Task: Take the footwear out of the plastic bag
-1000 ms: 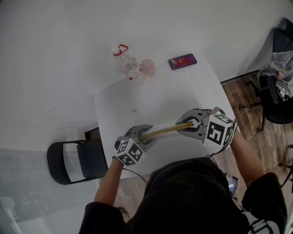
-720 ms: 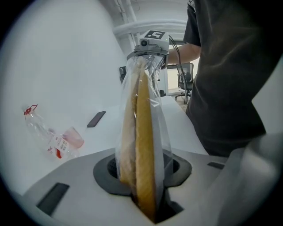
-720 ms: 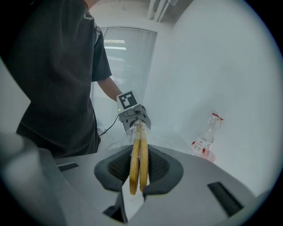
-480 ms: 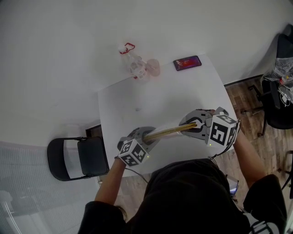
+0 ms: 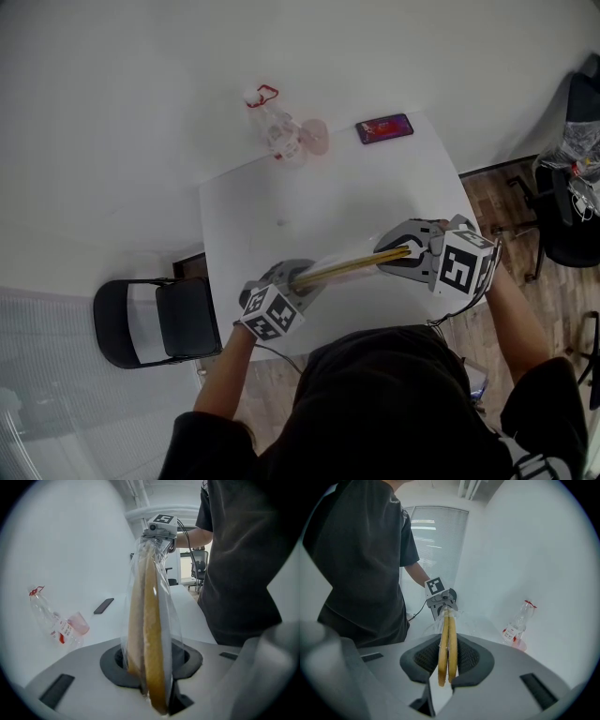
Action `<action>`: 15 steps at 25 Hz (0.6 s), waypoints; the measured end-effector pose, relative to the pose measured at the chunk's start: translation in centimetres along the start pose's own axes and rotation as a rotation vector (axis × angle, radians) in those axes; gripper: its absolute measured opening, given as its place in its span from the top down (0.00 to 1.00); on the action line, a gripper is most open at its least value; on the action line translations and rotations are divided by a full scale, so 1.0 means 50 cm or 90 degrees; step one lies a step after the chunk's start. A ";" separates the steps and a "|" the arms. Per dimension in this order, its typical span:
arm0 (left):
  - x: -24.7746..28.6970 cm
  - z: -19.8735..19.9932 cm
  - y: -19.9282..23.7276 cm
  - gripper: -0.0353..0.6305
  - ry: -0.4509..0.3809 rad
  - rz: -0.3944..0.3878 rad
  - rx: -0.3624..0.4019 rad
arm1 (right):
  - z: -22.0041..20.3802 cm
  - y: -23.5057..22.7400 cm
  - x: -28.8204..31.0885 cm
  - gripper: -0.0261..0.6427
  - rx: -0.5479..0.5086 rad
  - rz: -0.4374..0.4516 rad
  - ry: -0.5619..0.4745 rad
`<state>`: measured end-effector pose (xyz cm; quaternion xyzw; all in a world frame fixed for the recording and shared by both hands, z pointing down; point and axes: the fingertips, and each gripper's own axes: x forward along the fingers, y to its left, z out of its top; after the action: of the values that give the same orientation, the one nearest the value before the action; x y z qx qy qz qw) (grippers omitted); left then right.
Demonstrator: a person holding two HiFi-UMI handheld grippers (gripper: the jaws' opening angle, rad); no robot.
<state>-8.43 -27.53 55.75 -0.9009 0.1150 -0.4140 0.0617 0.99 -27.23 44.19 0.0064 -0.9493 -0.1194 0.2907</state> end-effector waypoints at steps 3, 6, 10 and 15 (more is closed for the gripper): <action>-0.002 -0.006 -0.003 0.75 0.000 0.000 -0.002 | 0.000 0.000 -0.005 0.86 -0.002 0.004 0.005; -0.002 -0.009 -0.005 0.75 -0.005 0.001 -0.008 | -0.003 0.000 -0.011 0.86 -0.007 0.007 0.009; -0.008 -0.017 -0.006 0.75 -0.008 0.003 -0.015 | -0.001 0.000 -0.017 0.86 -0.009 0.011 0.013; -0.018 -0.026 -0.008 0.75 -0.022 0.009 -0.031 | 0.007 -0.002 -0.024 0.86 -0.004 0.026 0.018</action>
<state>-9.92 -26.92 56.04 -0.9083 0.1306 -0.3950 0.0445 1.80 -27.16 43.23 -0.0121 -0.9447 -0.1165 0.3064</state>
